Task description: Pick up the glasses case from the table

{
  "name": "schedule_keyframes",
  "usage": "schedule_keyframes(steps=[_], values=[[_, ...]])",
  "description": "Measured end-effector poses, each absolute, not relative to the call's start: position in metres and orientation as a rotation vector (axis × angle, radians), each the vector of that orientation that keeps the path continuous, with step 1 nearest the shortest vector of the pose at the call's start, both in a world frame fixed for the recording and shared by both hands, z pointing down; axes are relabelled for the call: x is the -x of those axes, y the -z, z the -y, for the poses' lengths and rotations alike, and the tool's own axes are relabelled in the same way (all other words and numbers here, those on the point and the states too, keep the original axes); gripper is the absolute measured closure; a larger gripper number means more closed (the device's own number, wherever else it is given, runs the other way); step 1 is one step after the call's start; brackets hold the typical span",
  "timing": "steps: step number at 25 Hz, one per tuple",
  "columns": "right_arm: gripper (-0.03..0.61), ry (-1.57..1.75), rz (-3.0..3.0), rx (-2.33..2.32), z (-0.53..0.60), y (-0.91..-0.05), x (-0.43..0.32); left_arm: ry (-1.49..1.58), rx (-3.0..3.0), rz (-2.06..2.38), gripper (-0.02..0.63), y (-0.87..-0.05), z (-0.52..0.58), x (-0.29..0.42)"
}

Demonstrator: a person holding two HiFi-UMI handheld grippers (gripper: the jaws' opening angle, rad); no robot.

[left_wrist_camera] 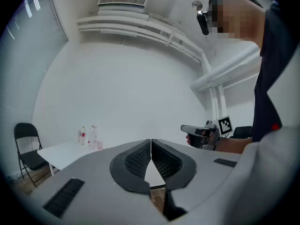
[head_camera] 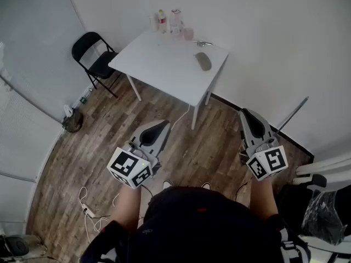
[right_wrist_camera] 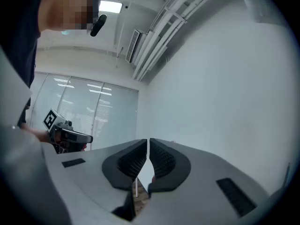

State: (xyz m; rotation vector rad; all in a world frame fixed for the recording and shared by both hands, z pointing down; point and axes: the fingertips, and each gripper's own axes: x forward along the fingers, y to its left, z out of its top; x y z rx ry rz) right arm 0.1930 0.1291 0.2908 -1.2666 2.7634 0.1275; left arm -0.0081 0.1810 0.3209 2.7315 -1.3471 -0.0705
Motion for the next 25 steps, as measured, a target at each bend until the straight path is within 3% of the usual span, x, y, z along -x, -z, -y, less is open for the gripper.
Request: schedule_keyframes(steps=[25], values=[[0.545,-0.034,-2.704,1.337,-0.116,-0.302,-0.195,0.044,-2.720,1.331,0.591,-0.333,-0.176,0.017]])
